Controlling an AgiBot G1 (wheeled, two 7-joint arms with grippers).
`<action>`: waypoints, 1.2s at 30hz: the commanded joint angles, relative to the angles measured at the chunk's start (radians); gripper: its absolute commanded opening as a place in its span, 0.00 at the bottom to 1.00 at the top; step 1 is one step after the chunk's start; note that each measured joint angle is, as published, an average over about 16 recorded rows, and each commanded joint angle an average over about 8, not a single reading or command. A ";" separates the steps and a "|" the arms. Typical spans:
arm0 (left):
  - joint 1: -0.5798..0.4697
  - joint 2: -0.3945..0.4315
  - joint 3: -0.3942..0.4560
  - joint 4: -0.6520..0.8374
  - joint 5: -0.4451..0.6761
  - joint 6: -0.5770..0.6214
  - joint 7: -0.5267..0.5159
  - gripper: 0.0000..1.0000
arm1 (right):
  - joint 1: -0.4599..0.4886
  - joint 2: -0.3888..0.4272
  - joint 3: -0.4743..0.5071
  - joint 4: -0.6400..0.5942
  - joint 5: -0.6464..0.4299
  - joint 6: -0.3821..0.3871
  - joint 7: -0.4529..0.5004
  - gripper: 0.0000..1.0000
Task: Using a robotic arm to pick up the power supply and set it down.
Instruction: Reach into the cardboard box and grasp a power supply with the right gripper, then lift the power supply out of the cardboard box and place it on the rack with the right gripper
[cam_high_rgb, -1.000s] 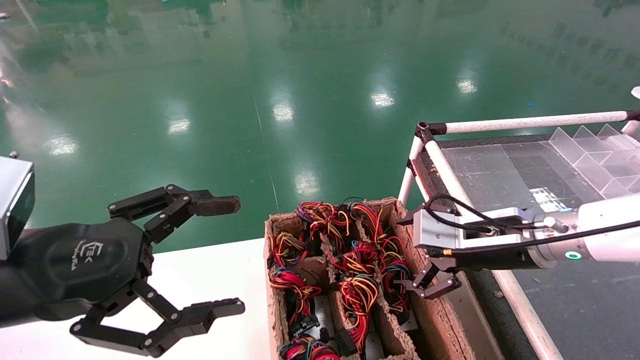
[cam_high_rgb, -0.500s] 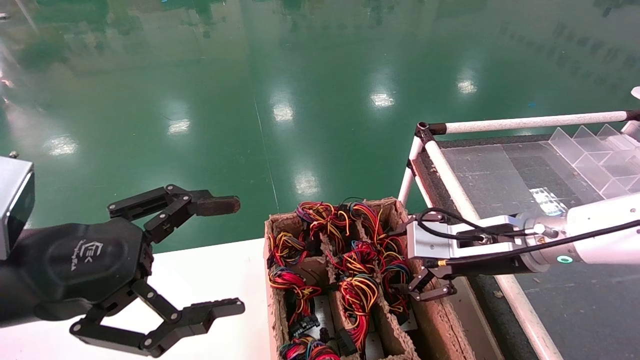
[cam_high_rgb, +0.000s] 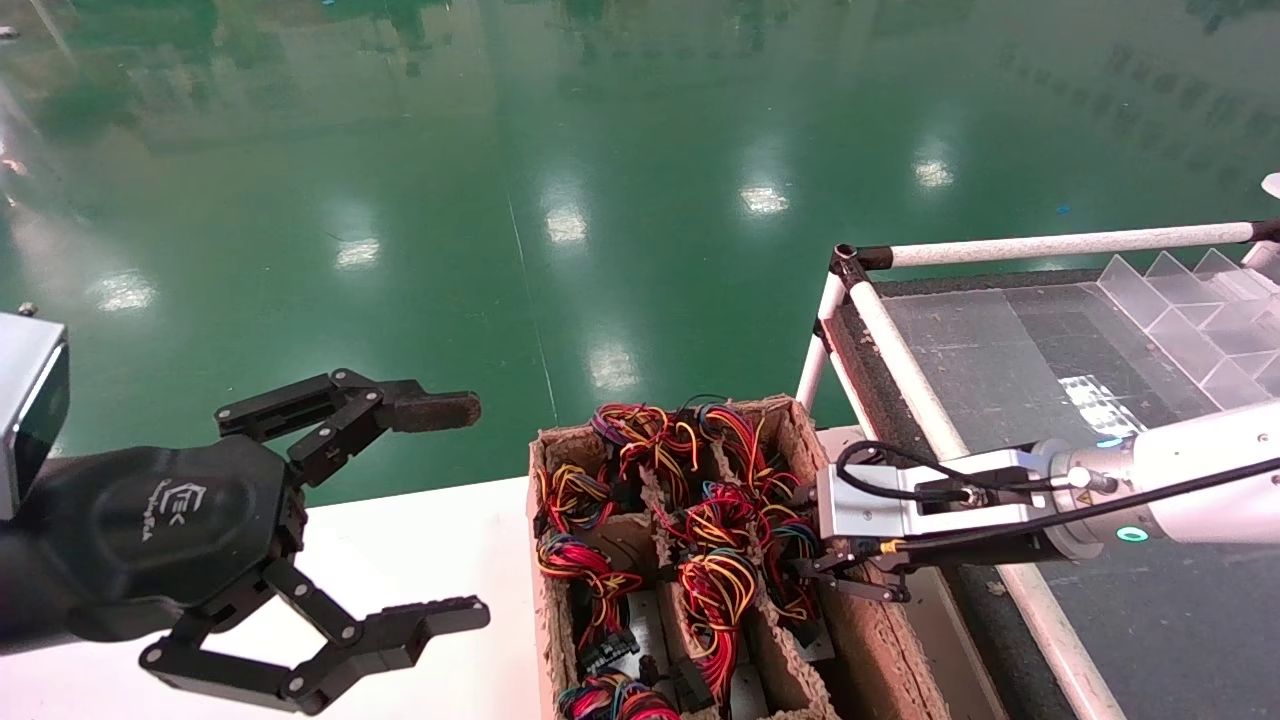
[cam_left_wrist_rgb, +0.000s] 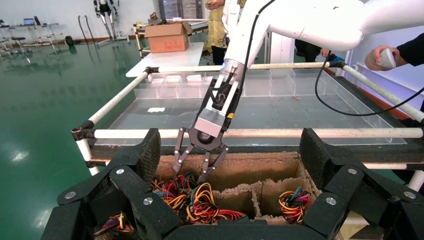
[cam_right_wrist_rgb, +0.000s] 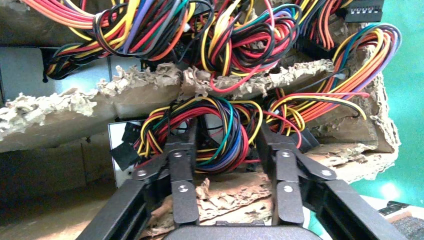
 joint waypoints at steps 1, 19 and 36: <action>0.000 0.000 0.000 0.000 0.000 0.000 0.000 1.00 | -0.004 0.002 -0.001 0.006 0.001 -0.002 -0.002 0.00; 0.000 0.000 0.000 0.000 0.000 0.000 0.000 1.00 | -0.018 0.060 0.067 0.054 0.108 0.004 0.010 0.00; 0.000 0.000 0.000 0.000 0.000 0.000 0.000 1.00 | 0.043 0.193 0.261 0.131 0.241 0.161 -0.049 0.00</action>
